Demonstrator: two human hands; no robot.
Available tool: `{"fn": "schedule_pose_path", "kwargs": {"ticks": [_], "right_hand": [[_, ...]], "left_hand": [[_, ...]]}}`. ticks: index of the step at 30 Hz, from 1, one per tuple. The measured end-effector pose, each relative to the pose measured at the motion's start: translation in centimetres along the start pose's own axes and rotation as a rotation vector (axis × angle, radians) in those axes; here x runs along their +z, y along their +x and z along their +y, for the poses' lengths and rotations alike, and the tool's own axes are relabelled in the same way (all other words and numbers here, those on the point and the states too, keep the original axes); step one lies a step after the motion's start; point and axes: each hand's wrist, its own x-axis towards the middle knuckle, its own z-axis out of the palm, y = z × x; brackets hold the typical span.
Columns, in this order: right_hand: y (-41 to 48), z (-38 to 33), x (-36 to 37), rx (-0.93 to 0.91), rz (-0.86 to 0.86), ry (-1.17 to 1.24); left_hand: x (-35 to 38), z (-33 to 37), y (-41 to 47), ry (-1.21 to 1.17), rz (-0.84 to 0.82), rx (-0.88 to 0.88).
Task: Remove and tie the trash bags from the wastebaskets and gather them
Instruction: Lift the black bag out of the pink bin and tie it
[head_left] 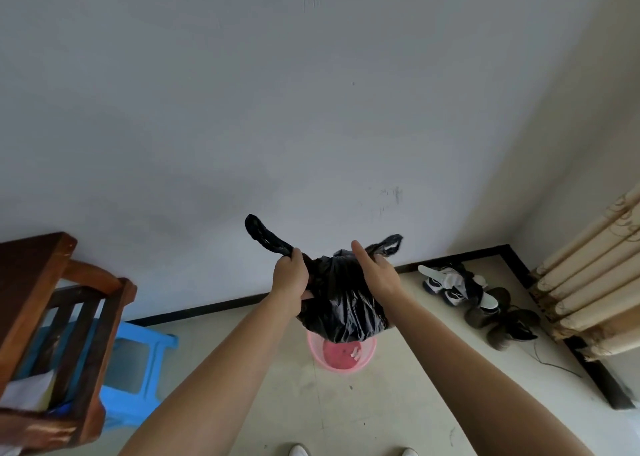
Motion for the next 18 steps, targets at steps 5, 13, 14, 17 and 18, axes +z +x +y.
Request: {"fn": "schedule_pose_path", "kwargs": {"ticks": [5, 13, 14, 17, 18], "right_hand": [[1.0, -0.8, -0.1, -0.199, 0.116, -0.004], [-0.7, -1.1, 0.9, -0.357, 0.047, -0.113], [-0.9, -0.9, 1.0, -0.362, 0.021, -0.139], [-1.1, -0.2, 0.7, -0.400, -0.011, -0.209], [-1.1, 0.0, 0.4, -0.410, -0.016, -0.237]], "left_hand": [[-0.8, 0.1, -0.5, 0.039, -0.090, -0.019], [-0.9, 0.1, -0.1, -0.223, 0.058, 0.143], [-0.8, 0.6, -0.2, -0.411, 0.010, 0.102], [-0.9, 1.1, 0.0, -0.573, -0.124, 0.024], [-1.1, 1.2, 0.1, -0.503, -0.169, 0.008]]}}
